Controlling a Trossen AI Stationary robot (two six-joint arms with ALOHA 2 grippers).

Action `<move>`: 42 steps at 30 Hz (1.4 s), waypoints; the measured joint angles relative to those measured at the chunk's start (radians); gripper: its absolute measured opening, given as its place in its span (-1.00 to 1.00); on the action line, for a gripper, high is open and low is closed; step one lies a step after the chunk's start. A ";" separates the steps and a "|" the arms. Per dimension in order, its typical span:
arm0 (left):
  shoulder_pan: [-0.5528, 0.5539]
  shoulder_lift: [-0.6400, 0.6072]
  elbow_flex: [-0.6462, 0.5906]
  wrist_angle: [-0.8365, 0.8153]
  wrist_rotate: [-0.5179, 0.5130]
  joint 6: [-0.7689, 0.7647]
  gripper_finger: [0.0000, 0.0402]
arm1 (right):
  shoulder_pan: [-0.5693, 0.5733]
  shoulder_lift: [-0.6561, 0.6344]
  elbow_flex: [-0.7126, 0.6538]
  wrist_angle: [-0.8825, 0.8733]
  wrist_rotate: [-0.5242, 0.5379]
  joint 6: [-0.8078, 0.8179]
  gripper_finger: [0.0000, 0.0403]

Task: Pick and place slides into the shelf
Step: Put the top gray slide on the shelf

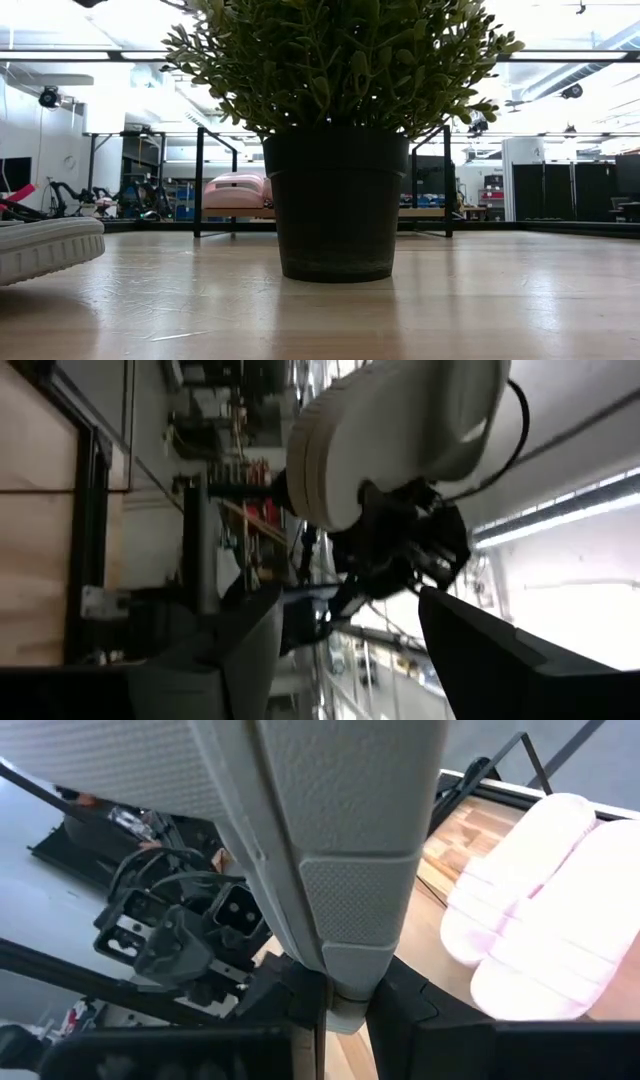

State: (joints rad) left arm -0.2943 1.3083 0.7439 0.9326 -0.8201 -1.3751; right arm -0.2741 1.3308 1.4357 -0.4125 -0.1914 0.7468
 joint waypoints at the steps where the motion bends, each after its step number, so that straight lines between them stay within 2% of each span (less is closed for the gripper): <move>1: 0.000 0.016 0.013 0.002 -0.008 -0.005 0.09 | 0.000 0.000 0.000 0.006 0.000 0.001 -0.81; 8: 0.000 0.125 0.095 0.036 -0.132 0.070 0.09 | 0.001 0.000 0.000 0.045 -0.015 0.012 -0.81; 14: 0.019 0.227 0.129 0.387 -0.146 0.342 0.09 | 0.003 0.000 -0.001 0.071 -0.031 0.030 -0.82; 17: 0.033 0.272 0.146 0.491 -0.127 0.418 0.09 | 0.003 0.000 -0.001 0.107 -0.053 0.045 -0.82; 25: 0.046 0.338 0.197 0.505 -0.107 0.406 0.09 | 0.008 0.000 -0.001 0.161 -0.079 0.073 -0.82; 35: 0.075 0.344 0.268 0.526 -0.039 0.565 0.09 | 0.019 0.000 -0.002 0.163 -0.077 0.074 -0.82; 42: 0.092 0.348 0.277 0.525 -0.039 0.571 0.09 | 0.029 0.000 -0.002 0.167 -0.066 0.073 -0.82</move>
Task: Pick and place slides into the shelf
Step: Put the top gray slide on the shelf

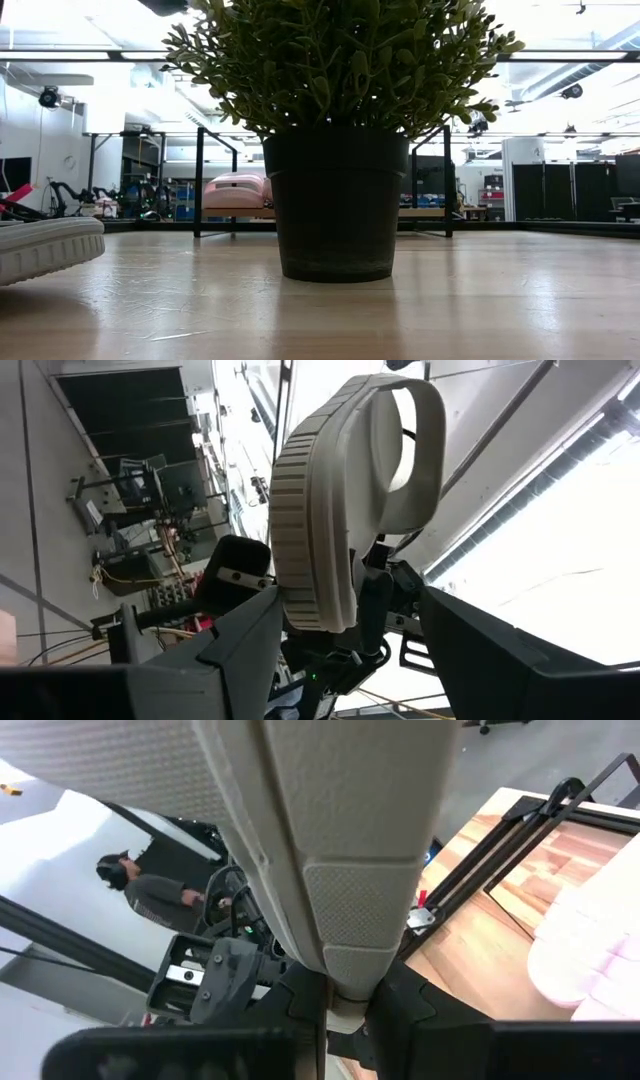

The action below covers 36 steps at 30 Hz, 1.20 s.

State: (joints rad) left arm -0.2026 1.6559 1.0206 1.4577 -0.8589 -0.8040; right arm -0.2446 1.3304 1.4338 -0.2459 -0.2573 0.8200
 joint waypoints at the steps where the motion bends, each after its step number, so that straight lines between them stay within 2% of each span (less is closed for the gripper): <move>1: 0.003 0.001 0.000 0.000 0.000 0.000 0.09 | 0.001 0.000 0.000 -0.001 0.001 0.000 -0.82; 25: 0.042 0.013 0.022 0.000 0.014 -0.028 0.07 | 0.006 0.008 -0.001 0.011 0.008 -0.002 -0.82; 29: 0.042 0.013 0.021 -0.001 0.025 -0.028 -0.08 | 0.007 0.014 -0.001 0.044 0.007 0.003 -0.82; 36: 0.042 0.013 0.020 -0.002 0.041 -0.028 -0.56 | 0.007 0.014 -0.001 0.054 0.013 0.006 -0.82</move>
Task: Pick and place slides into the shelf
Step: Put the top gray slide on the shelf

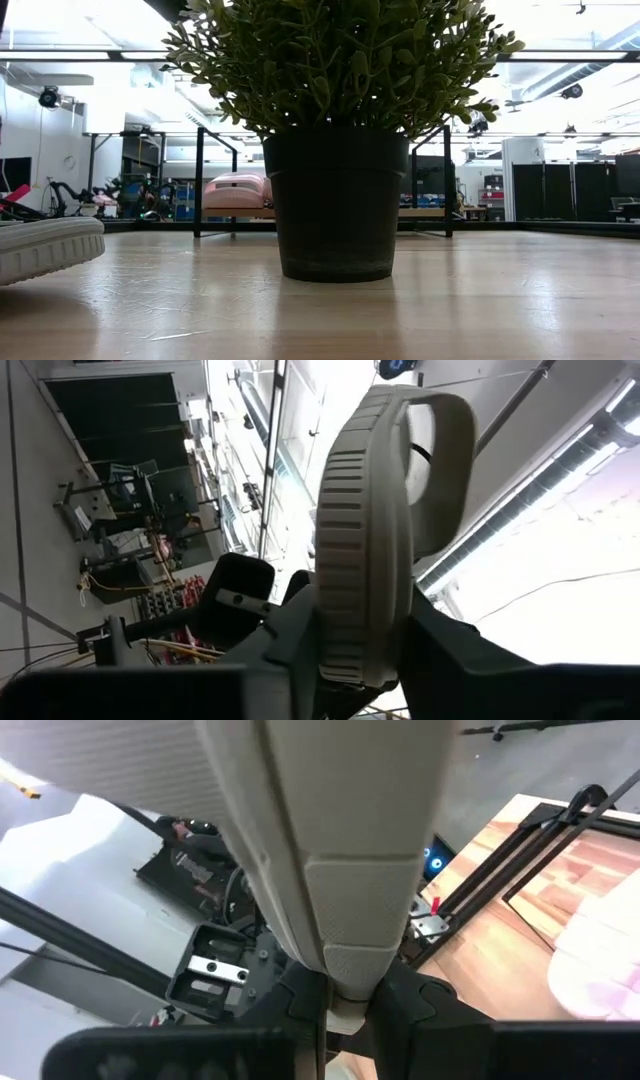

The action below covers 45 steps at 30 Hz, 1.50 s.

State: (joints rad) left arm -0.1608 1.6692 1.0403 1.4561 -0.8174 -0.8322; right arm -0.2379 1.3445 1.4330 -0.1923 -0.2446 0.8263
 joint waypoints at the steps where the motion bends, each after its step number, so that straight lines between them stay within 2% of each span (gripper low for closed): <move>1: 0.000 0.000 -0.001 0.000 0.000 0.000 -0.62 | 0.000 0.000 0.000 0.001 0.001 0.000 -0.82; 6: 0.000 0.000 -0.005 -0.006 0.001 0.000 -0.75 | 0.000 0.000 0.000 -0.001 0.002 0.000 -0.78; 11: 0.000 0.000 -0.007 -0.006 0.006 0.000 -0.77 | 0.000 0.000 0.000 -0.003 0.002 0.009 -0.69; 18: 0.000 0.000 -0.007 -0.006 0.005 0.000 -0.78 | 0.000 0.000 0.000 -0.003 0.002 0.009 -0.66; 25: -0.004 0.000 -0.017 -0.008 -0.040 -0.005 -0.78 | 0.000 -0.005 0.000 -0.019 0.002 0.001 -0.63; 41: -0.003 -0.018 -0.039 -0.007 -0.042 -0.050 -0.78 | 0.002 -0.064 0.001 -0.091 0.039 -0.015 -0.29; 45: -0.003 -0.018 -0.057 -0.007 -0.090 -0.053 -0.78 | 0.002 -0.091 0.001 -0.142 0.059 -0.034 -0.26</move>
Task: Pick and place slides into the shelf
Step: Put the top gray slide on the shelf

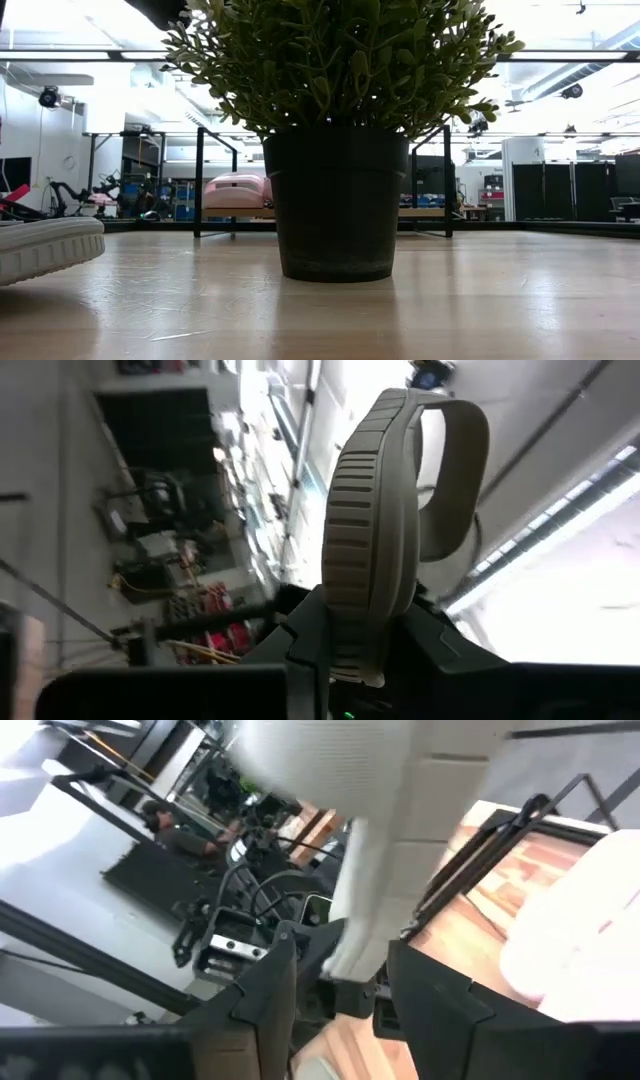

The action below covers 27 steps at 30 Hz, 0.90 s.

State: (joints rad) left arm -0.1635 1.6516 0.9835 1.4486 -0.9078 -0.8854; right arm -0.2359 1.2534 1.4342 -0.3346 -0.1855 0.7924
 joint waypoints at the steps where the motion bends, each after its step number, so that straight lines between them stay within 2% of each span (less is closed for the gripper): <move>1: 0.000 0.000 -0.009 0.001 -0.025 0.000 -0.78 | 0.000 -0.009 0.000 -0.009 0.003 -0.011 -0.25; 11: -0.020 -0.001 -0.068 -0.006 -0.253 0.009 -0.75 | -0.004 -0.134 0.000 -0.123 0.040 -0.096 -0.25; 15: -0.039 -0.001 -0.052 -0.119 -0.349 -0.005 -0.75 | -0.004 -0.154 0.000 -0.195 0.029 -0.134 -0.24; 20: -0.058 0.032 -0.015 -0.243 -0.486 -0.126 -0.74 | 0.008 -0.156 -0.001 -0.224 0.020 -0.167 -0.24; 27: -0.061 0.186 0.102 -0.225 -0.522 -0.208 -0.74 | 0.009 -0.154 -0.001 -0.213 -0.010 -0.193 -0.25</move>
State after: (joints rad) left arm -0.2244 1.8375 1.0851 1.2236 -1.4301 -1.0935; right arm -0.2267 1.0990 1.4330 -0.5479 -0.1957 0.5999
